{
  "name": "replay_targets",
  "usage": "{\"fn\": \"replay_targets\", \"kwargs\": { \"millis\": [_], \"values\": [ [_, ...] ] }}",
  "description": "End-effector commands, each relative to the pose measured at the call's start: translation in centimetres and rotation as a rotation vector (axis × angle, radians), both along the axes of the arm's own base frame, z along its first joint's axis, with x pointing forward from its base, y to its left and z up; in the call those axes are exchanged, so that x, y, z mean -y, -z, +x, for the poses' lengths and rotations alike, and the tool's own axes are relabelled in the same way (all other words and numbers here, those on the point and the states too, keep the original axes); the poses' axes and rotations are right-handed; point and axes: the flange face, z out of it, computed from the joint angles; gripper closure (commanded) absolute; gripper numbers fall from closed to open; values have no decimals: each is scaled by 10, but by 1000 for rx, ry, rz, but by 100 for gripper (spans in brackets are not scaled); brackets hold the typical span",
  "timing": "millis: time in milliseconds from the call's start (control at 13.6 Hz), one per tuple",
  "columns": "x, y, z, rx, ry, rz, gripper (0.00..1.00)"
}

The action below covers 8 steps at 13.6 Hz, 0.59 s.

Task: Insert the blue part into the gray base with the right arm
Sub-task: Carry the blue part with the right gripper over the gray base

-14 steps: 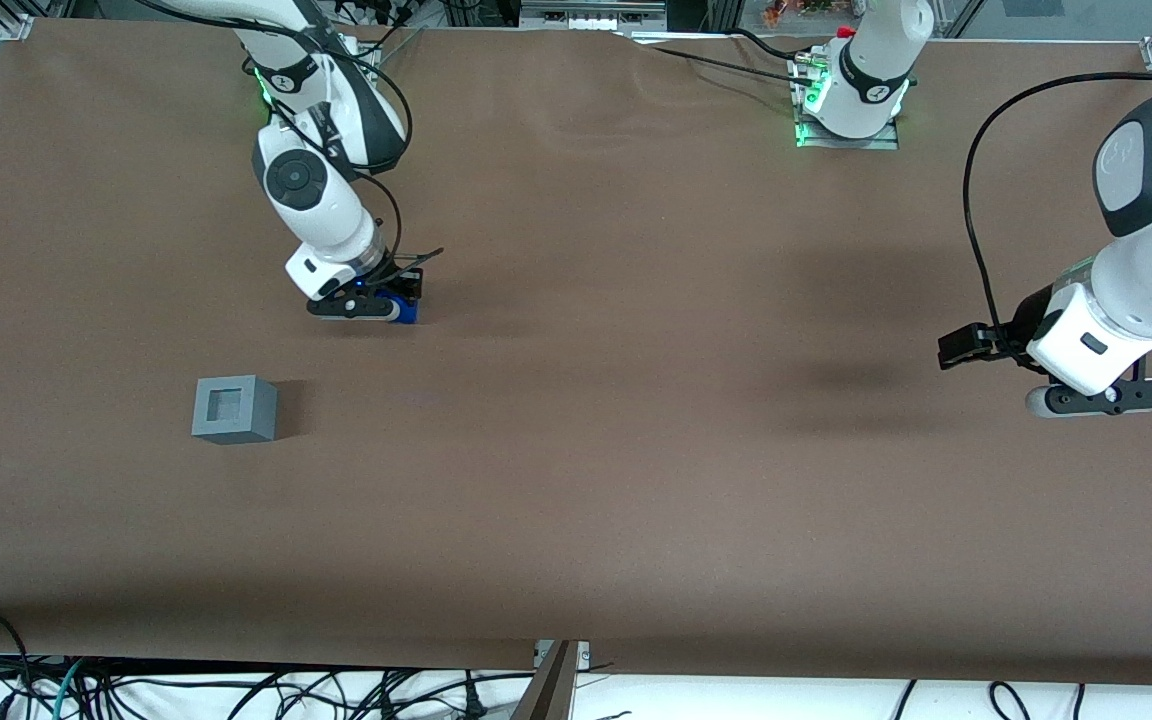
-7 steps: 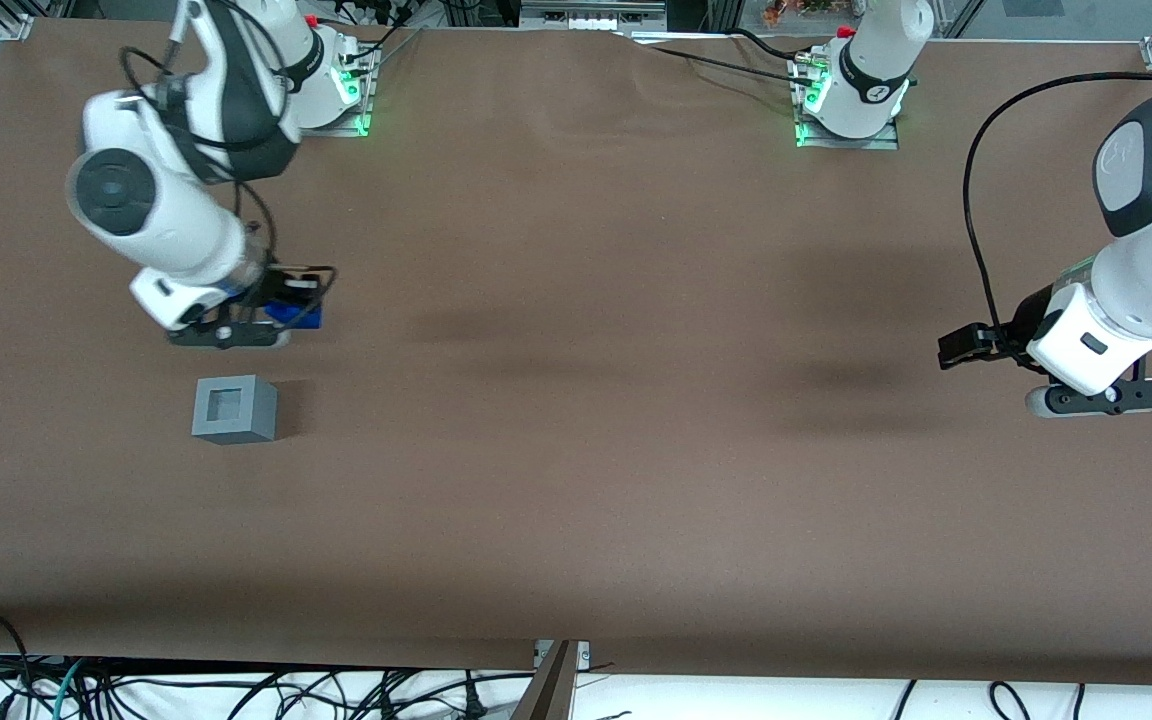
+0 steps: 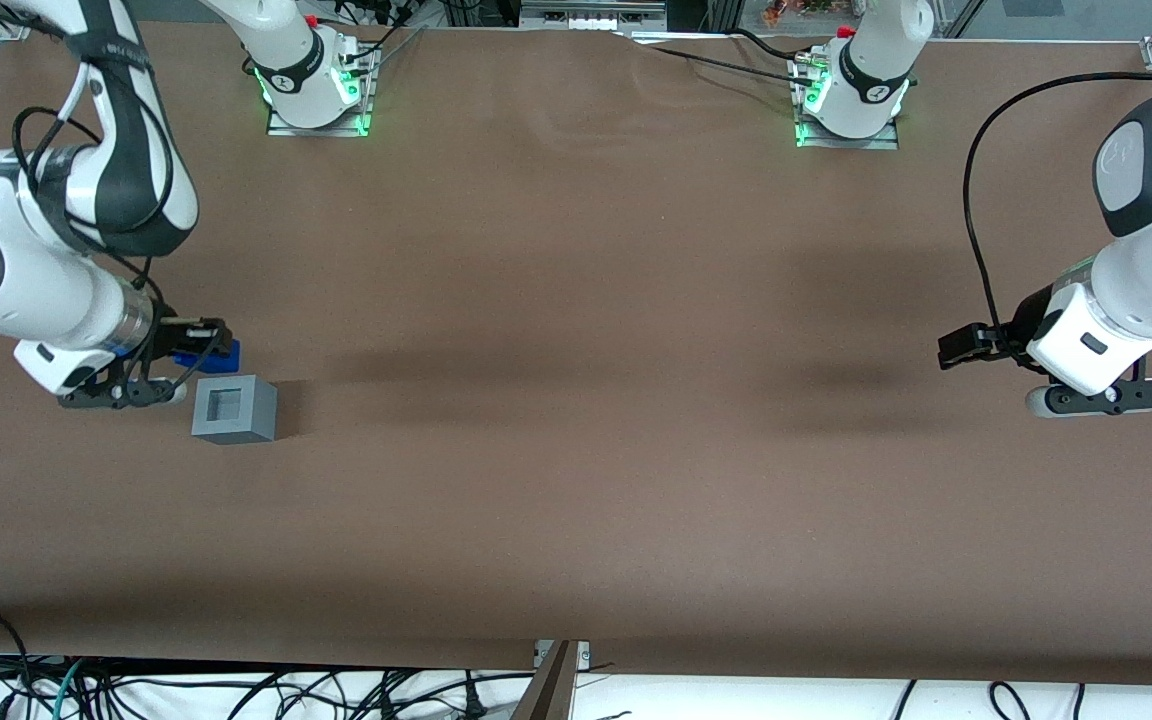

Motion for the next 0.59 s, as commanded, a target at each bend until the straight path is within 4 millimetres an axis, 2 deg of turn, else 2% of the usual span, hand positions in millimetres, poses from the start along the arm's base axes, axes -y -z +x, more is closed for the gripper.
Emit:
{"fn": "replay_targets", "kwargs": {
  "millis": [0, 147, 513],
  "values": [
    [11, 13, 21, 31, -46, -24, 88],
    [30, 30, 25, 28, -98, -14, 88],
    [33, 51, 21, 46, -100, -9, 88]
  ]
}}
